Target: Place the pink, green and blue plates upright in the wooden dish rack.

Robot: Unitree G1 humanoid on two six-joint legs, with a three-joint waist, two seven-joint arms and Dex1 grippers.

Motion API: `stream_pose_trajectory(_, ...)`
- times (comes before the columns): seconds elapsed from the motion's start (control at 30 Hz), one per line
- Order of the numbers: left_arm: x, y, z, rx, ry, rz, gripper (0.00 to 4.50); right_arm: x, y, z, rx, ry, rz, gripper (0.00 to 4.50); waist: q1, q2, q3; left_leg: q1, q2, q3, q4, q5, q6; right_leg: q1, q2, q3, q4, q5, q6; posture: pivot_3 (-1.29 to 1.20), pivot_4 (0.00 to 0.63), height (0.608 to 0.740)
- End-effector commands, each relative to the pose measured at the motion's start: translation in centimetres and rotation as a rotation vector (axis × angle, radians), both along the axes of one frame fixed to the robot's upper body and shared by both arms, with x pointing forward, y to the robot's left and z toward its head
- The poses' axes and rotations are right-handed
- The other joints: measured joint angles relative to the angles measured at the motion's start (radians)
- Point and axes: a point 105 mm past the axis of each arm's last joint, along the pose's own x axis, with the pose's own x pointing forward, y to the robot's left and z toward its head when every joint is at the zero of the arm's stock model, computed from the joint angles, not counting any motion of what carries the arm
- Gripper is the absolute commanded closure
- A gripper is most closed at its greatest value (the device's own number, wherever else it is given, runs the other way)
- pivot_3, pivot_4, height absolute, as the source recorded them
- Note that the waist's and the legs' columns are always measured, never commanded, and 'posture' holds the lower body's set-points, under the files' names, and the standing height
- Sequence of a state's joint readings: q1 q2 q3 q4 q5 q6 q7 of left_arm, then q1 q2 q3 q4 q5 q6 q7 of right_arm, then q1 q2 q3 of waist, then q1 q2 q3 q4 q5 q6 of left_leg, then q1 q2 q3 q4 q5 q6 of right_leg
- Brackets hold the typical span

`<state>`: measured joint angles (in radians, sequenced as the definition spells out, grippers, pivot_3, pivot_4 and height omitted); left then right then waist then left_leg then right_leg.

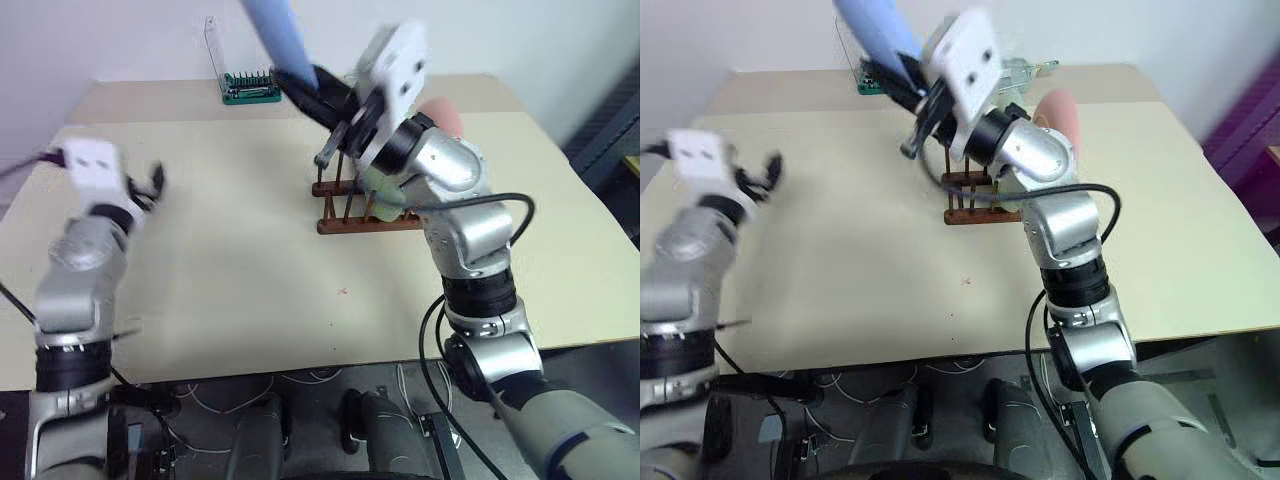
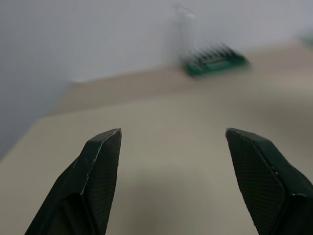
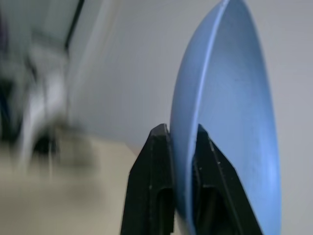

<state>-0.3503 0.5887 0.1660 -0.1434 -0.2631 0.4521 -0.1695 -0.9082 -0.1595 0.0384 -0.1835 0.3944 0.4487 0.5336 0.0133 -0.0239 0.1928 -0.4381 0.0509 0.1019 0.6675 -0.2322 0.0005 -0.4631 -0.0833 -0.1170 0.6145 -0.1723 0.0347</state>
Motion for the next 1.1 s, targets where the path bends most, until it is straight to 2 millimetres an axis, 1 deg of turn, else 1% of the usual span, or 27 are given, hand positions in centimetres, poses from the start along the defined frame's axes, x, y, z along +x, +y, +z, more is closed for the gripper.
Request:
stream_pose_trajectory(0.03, -1.1, -4.8, 0.1, 0.001, -0.061, -0.212, 1.02, 0.1, -1.7, 0.7, 0.2, 0.226, 0.008, 4.5, -0.001, 0.0, 0.0, 0.0, 0.0, -0.001, 0.0, 0.0, 0.0, -0.001, 0.0, 0.0, 0.0, 0.0, -0.002, 0.0, 0.15, 0.73)
stream_pose_trajectory(0.1, -1.6, -6.4, -1.3, 0.02, -0.033, -0.294, 1.02, 0.7, -2.2, 0.2, 0.286, 0.377, -0.004, 4.5, -0.003, 0.0, 0.0, -0.001, 0.001, 0.0, 0.0, 0.0, 0.001, -0.003, 0.0, 0.001, 0.0, 0.002, -0.001, 0.0, 0.15, 0.73)
stream_pose_trajectory(0.13, -1.8, -6.9, -1.7, 0.039, -0.028, -0.318, 1.02, 0.9, -2.3, -0.1, 0.304, 0.422, -0.012, 4.5, -0.006, 0.001, 0.0, -0.001, 0.002, 0.0, -0.001, 0.001, 0.002, -0.003, 0.001, 0.001, 0.0, 0.002, 0.0, 0.0, 0.15, 0.73)
stream_pose_trajectory(0.23, -2.2, -7.6, -2.5, 0.024, -0.012, -0.375, 1.02, 1.5, -2.6, -1.4, 0.309, 0.527, -0.068, 4.5, -0.012, 0.002, 0.0, -0.002, 0.002, 0.002, -0.002, 0.001, 0.002, -0.005, 0.002, 0.001, 0.001, 0.002, 0.0, 0.0, 0.15, 0.73)
stream_pose_trajectory(0.33, -2.4, -7.7, -2.8, 0.022, -0.002, -0.397, 1.02, 2.1, -3.0, -2.6, 0.303, 0.605, -0.121, 4.5, -0.014, 0.002, 0.0, -0.002, 0.001, 0.002, -0.002, 0.001, 0.003, -0.005, 0.002, 0.001, 0.001, 0.002, 0.0, 0.0, 0.15, 0.73)
stream_pose_trajectory(0.5, -2.7, -8.2, -3.5, 0.048, 0.021, -0.429, 1.02, 2.4, -3.3, -3.5, 0.325, 0.698, -0.131, 4.5, -0.017, 0.002, 0.0, -0.002, 0.001, 0.002, -0.002, 0.001, 0.003, -0.005, 0.002, 0.001, 0.001, 0.002, 0.0, 0.0, 0.15, 0.73)
stream_pose_trajectory(0.67, -3.2, -9.2, -4.0, 0.063, 0.037, -0.477, 1.02, 3.1, -3.3, -3.9, 0.329, 0.754, -0.143, 4.5, -0.025, 0.002, 0.0, -0.003, 0.001, 0.002, -0.002, 0.001, 0.003, -0.005, 0.002, 0.001, 0.0, 0.002, 0.0, 0.0, 0.15, 0.73)
stream_pose_trajectory(0.87, -3.9, -10.1, -4.4, 0.058, 0.061, -0.532, 1.02, 4.0, -3.3, -3.9, 0.307, 0.772, -0.166, 4.5, -0.026, 0.003, 0.001, -0.003, 0.001, 0.002, -0.002, 0.001, 0.003, -0.005, 0.002, 0.001, 0.0, 0.002, 0.0, 0.0, 0.15, 0.73)
stream_pose_trajectory(0.9, -3.9, -10.2, -4.5, 0.058, 0.063, -0.533, 0.97, 4.1, -3.3, -3.8, 0.305, 0.766, -0.167, 3.7, -0.026, 0.003, 0.001, -0.003, 0.001, 0.001, -0.002, 0.001, 0.003, -0.005, 0.002, 0.001, 0.0, 0.002, 0.0, 0.0, 0.15, 0.73)
stream_pose_trajectory(0.93, -4.0, -10.2, -4.5, 0.059, 0.064, -0.533, 0.97, 4.1, -3.3, -3.6, 0.304, 0.762, -0.168, 3.44, -0.026, 0.003, 0.001, -0.003, 0.001, 0.001, -0.002, 0.001, 0.003, -0.005, 0.002, 0.001, 0.0, 0.002, 0.0, 0.0, 0.15, 0.73)
stream_pose_trajectory(1.07, -4.1, -10.5, -4.5, 0.054, 0.066, -0.539, 0.97, 4.2, -3.3, -3.1, 0.275, 0.716, -0.191, 1.37, -0.026, 0.003, 0.001, -0.003, 0.001, 0.001, -0.002, 0.001, 0.003, -0.005, 0.002, 0.001, 0.0, 0.002, 0.0, 0.0, 0.15, 0.73)
stream_pose_trajectory(1.1, -4.1, -10.6, -4.6, 0.052, 0.067, -0.54, 0.97, 4.2, -3.3, -3.0, 0.266, 0.703, -0.197, 0.92, -0.026, 0.003, 0.001, -0.003, 0.001, 0.001, -0.002, 0.001, 0.003, -0.005, 0.002, 0.001, 0.0, 0.002, 0.0, 0.0, 0.15, 0.73)
